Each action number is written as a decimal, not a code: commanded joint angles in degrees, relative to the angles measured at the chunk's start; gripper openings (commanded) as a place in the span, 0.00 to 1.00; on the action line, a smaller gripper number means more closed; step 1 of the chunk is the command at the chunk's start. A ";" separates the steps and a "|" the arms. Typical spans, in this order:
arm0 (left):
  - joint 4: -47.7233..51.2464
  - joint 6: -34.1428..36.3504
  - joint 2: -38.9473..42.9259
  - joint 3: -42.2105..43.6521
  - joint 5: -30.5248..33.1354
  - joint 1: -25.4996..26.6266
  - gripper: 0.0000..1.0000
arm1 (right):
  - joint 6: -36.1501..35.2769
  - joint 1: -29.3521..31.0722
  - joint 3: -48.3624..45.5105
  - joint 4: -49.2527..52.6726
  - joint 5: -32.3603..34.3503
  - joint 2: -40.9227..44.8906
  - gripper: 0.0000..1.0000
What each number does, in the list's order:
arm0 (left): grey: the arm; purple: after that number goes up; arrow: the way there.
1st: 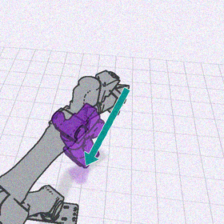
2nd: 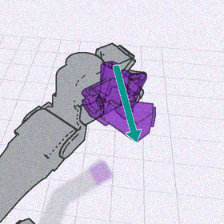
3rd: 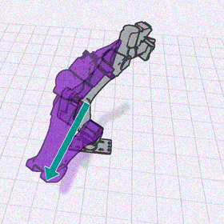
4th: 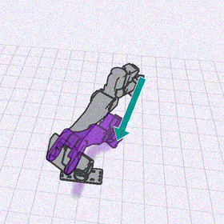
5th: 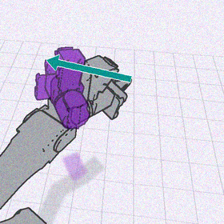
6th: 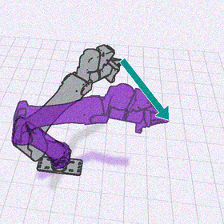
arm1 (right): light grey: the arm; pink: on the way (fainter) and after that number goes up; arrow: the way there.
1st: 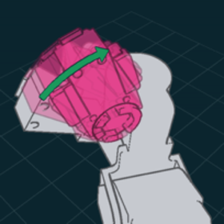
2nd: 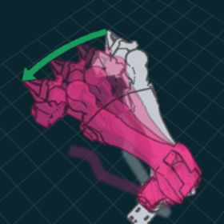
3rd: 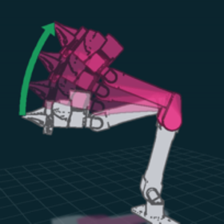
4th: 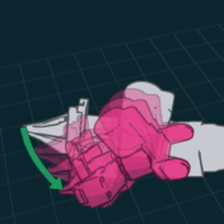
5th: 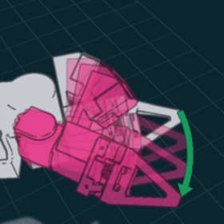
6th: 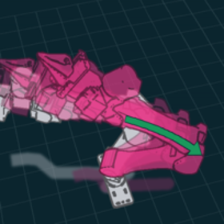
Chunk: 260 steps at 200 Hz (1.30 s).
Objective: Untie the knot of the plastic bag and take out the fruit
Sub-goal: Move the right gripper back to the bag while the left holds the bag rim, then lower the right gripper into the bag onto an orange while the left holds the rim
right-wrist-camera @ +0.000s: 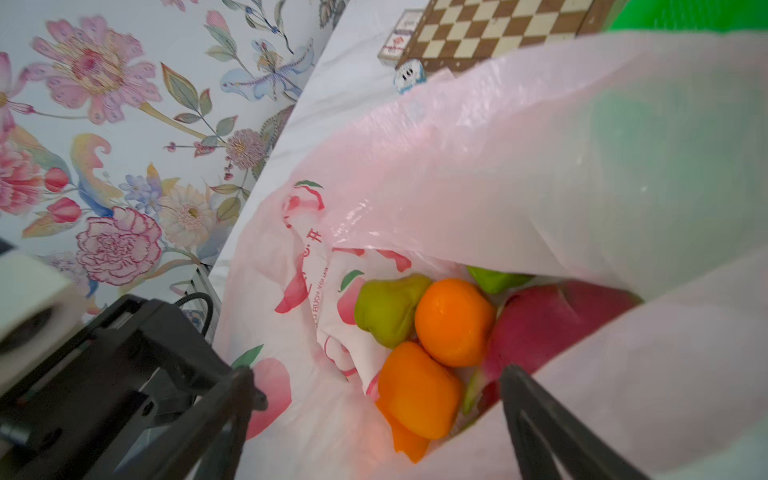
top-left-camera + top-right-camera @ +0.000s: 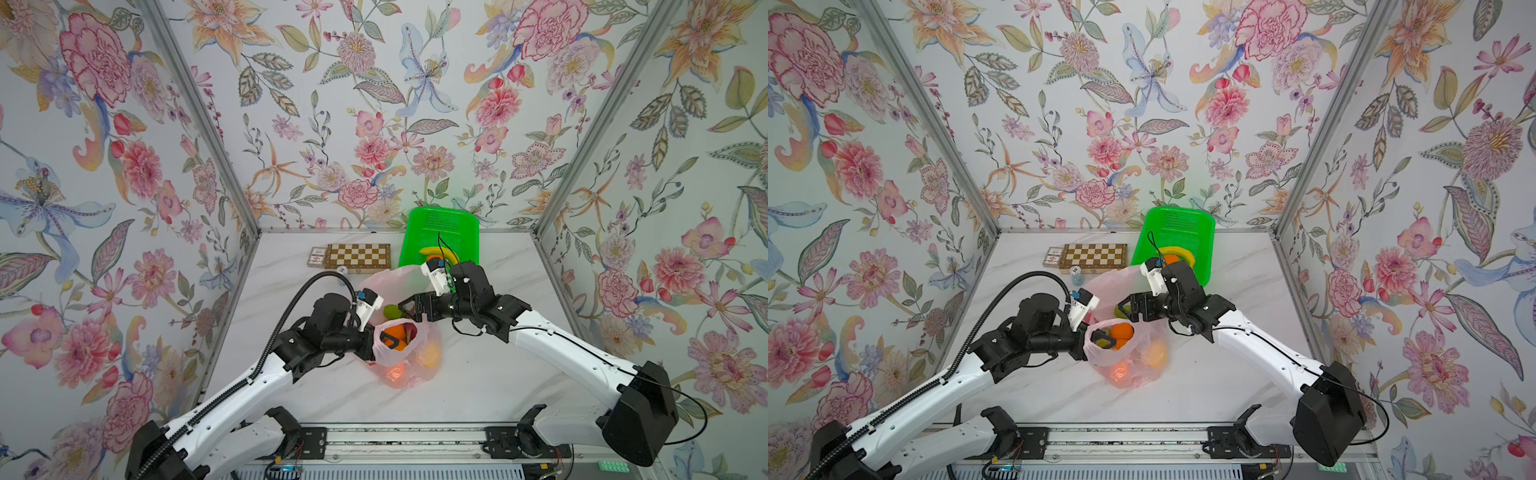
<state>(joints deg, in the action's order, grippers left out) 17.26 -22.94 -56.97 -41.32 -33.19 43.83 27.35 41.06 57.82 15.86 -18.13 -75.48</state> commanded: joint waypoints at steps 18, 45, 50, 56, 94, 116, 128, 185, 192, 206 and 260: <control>-6.70 -4.80 -0.49 9.73 11.67 12.82 0.61 | 2.94 3.53 -9.19 7.67 8.55 2.35 0.90; -6.27 -3.23 -3.21 13.80 21.54 20.57 0.67 | 6.59 5.19 -16.42 7.61 10.70 4.26 0.87; -5.70 -2.66 -3.10 14.00 23.48 21.20 0.70 | 6.91 5.73 -17.43 7.55 11.06 4.50 0.87; -5.06 -2.26 -2.56 14.20 25.39 21.57 0.73 | 7.59 6.36 -18.60 7.52 11.89 4.87 0.86; -1.96 0.86 7.21 13.28 34.05 21.51 0.84 | 10.92 10.75 -23.29 6.55 15.13 5.12 0.84; -1.00 3.35 13.25 11.26 37.10 21.30 0.81 | 12.13 12.41 -23.47 6.61 16.90 5.23 0.83; -1.80 4.17 15.12 9.96 37.04 20.96 0.75 | 12.67 13.16 -23.15 6.09 17.42 5.46 0.84; -6.97 -0.70 4.02 1.30 40.27 20.42 0.49 | 15.12 14.47 -22.14 4.04 18.79 9.38 0.86; -6.75 -1.34 1.37 -0.09 41.49 20.42 0.47 | 15.40 14.43 -22.12 3.97 18.98 10.37 0.86; -5.42 -2.88 -3.35 -3.06 44.80 20.05 0.44 | 15.99 14.41 -21.92 3.93 20.04 12.90 0.87; -1.47 -5.54 -14.69 -8.35 45.09 13.67 0.42 | 16.85 14.21 -21.84 -0.09 20.79 20.37 0.89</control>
<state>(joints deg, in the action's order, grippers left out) 12.60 -26.79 -68.55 -46.81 9.78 59.99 43.16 55.11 34.96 18.72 1.50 -56.75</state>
